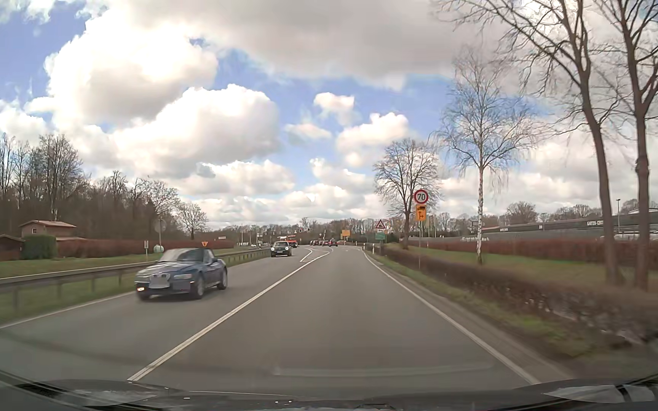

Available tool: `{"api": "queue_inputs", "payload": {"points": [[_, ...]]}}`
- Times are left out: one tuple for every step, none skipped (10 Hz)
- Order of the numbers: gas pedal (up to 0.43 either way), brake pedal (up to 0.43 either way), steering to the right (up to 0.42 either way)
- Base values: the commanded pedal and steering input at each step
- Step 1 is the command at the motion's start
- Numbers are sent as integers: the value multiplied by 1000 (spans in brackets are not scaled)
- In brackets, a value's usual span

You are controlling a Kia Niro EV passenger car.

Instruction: Follow the waypoints while adhering to traffic rules and regulations

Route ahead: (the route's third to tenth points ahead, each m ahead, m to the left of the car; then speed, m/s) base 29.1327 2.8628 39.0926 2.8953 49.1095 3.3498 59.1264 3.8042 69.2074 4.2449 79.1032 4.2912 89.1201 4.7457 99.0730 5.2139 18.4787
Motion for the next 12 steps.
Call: {"api": "queue_inputs", "payload": {"points": [[0, 0, 0], [0, 0, 0], [0, 0, 0], [0, 0, 0], [0, 0, 0], [0, 37, 1], [0, 73, 1], [0, 91, 1], [0, 110, 1], [0, 122, 1], [0, 134, 1], [0, 152, 1]]}}
